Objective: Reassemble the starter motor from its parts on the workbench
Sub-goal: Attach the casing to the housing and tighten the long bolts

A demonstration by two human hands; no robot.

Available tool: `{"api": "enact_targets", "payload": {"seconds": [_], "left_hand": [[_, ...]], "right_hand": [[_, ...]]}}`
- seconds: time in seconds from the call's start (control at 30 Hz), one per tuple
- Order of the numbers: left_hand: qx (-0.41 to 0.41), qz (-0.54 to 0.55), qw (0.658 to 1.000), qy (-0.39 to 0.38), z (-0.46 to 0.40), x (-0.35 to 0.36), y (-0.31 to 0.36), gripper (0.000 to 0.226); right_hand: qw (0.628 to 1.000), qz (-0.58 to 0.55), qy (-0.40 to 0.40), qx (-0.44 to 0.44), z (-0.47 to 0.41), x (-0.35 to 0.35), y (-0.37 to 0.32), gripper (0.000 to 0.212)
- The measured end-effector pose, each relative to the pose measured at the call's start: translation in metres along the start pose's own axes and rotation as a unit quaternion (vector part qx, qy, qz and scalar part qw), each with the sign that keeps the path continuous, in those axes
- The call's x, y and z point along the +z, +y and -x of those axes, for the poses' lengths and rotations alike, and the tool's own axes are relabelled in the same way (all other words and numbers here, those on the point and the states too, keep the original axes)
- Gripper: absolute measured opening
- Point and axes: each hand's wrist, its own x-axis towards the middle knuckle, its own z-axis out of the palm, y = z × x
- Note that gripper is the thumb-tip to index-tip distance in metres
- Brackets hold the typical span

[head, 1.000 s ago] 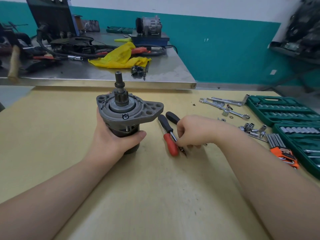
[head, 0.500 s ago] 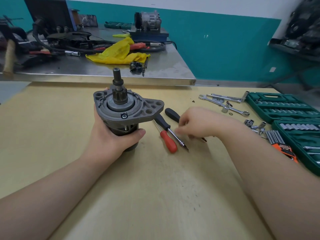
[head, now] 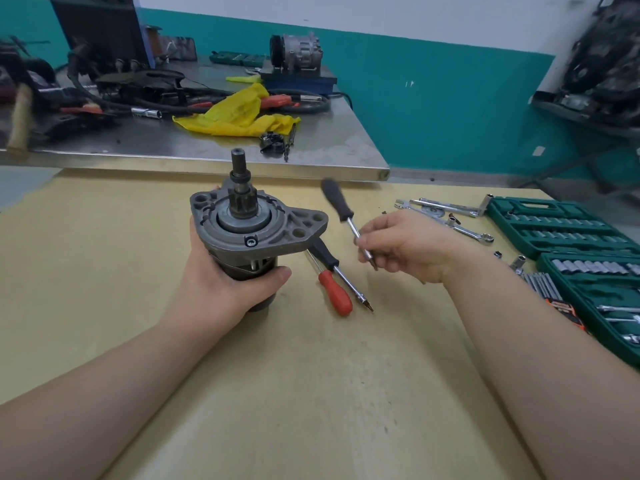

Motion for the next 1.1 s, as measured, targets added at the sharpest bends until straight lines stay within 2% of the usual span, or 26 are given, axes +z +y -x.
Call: {"api": "enact_targets", "payload": {"seconds": [0.07, 0.1, 0.23, 0.37, 0.53, 1.1], "left_hand": [[0.005, 0.003, 1.0, 0.003, 0.0, 0.0, -0.001, 0.098], [0.006, 0.001, 1.0, 0.002, -0.001, 0.0, -0.001, 0.097], [-0.002, 0.009, 1.0, -0.005, -0.003, 0.0, -0.003, 0.096], [-0.001, 0.02, 1.0, -0.011, -0.005, 0.0, -0.006, 0.095], [0.017, 0.047, 0.999, -0.001, -0.005, 0.001, -0.004, 0.098], [0.036, 0.102, 0.994, 0.002, -0.005, 0.003, 0.002, 0.093]], "right_hand": [[0.993, -0.085, -0.009, -0.079, 0.01, 0.014, -0.023, 0.003], [0.989, -0.086, 0.008, -0.12, 0.015, 0.022, -0.036, 0.006], [0.955, 0.044, 0.132, -0.261, 0.041, 0.054, -0.082, 0.024], [0.932, 0.081, 0.123, -0.332, 0.062, 0.076, -0.108, 0.019], [0.939, 0.036, 0.035, -0.339, 0.069, 0.099, -0.111, 0.01], [0.938, 0.112, 0.04, -0.326, 0.066, 0.107, -0.095, 0.01]]}}
